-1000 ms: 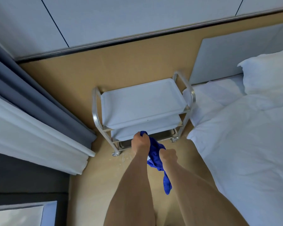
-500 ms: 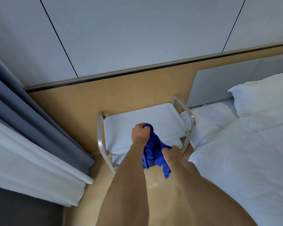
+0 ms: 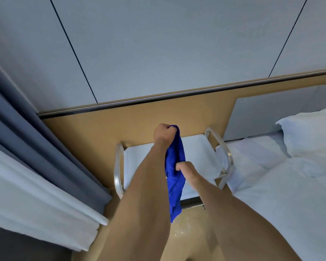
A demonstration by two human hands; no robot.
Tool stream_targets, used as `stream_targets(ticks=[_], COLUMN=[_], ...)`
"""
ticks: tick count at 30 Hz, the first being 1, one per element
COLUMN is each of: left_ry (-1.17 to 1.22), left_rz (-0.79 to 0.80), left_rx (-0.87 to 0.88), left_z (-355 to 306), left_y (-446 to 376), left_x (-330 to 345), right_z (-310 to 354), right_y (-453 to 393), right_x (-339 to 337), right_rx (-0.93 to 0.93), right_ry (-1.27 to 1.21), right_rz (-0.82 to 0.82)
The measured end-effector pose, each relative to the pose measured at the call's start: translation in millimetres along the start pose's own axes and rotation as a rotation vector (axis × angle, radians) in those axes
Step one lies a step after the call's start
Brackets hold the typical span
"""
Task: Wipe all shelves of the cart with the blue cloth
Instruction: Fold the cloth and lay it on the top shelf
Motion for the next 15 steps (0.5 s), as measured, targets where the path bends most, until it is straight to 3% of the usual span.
stream_targets(ticks=[5,8,12,15], left_ry=[-0.089,-0.153,0.203,0.342], left_rz=[-0.048,-0.129,0.122,0.198], left_rx=[-0.132,-0.483,-0.814,-0.821], left_z=[22,60,79,81], left_y=[-13,0,15,-2], left_x=[15,13,10,9], right_z=[21,28,27,22], right_y=[-25,-32,-46,-59], right_x=[-9,-10,-7,-4], right_rx=[-0.002,0.043,0.102,0.108], right_ry=[-0.340,-0.403,-0.401,-0.455], right_rz=[0.032,0.040,0.037,-0.006])
Point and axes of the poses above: each hand's wrist, its own y-axis away from the middle knuckle, its own x-axis out of the palm, z = x × y, the point moved 1 cm from there along -y, towards the middle knuckle, and after that the axes turned 3 degrees about -x, right-handed, at the moved point
